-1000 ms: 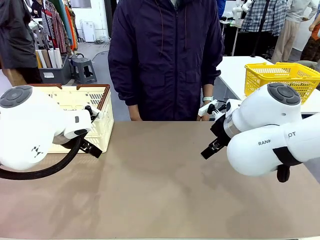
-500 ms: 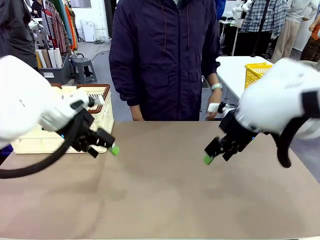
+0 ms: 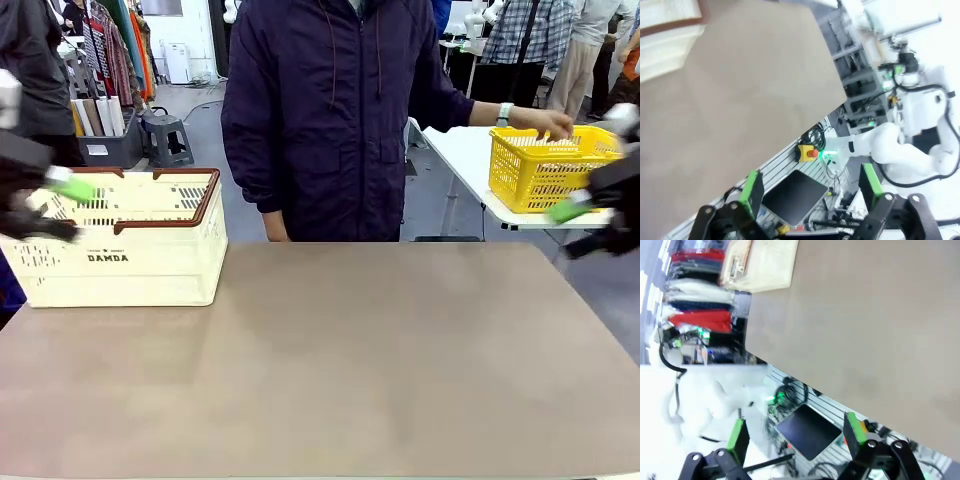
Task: Place the drinks into the Shopping basket.
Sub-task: Pick up one drink and place it into the Shopping basket.
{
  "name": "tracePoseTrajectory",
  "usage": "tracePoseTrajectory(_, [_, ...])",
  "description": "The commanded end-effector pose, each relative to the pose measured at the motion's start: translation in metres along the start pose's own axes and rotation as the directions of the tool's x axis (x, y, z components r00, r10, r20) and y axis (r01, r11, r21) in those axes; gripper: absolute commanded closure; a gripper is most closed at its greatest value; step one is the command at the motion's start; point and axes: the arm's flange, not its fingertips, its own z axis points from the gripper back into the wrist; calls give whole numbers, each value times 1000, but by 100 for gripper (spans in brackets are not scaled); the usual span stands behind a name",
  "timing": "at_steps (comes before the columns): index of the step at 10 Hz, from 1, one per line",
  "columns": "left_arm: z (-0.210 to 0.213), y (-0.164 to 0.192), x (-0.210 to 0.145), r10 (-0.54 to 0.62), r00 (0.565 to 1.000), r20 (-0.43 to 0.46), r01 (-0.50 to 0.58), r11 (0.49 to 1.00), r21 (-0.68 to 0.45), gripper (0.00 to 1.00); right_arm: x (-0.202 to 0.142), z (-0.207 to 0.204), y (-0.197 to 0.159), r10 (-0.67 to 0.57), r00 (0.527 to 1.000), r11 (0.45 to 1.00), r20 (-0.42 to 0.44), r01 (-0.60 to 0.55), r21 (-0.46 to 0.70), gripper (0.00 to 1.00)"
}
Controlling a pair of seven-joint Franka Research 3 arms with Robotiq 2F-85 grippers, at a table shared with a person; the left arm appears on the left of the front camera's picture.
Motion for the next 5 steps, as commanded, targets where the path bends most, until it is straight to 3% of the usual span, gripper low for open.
tracePoseTrajectory(1, [73,59,-12,98,994,49,-97,995,-31,0,-10,46,-57,-105,993,987,53,97,130,0])
tracePoseTrajectory(2, [105,84,-26,150,980,131,-139,987,-86,0,-20,65,-82,-159,982,974,101,139,179,0])
tracePoseTrajectory(4, [161,149,-71,315,898,308,-276,947,-165,0,-47,99,-140,-288,928,929,237,211,303,0])
tracePoseTrajectory(5, [169,173,-81,360,862,358,-296,929,-220,0,-53,95,-155,-321,916,920,242,240,311,0])
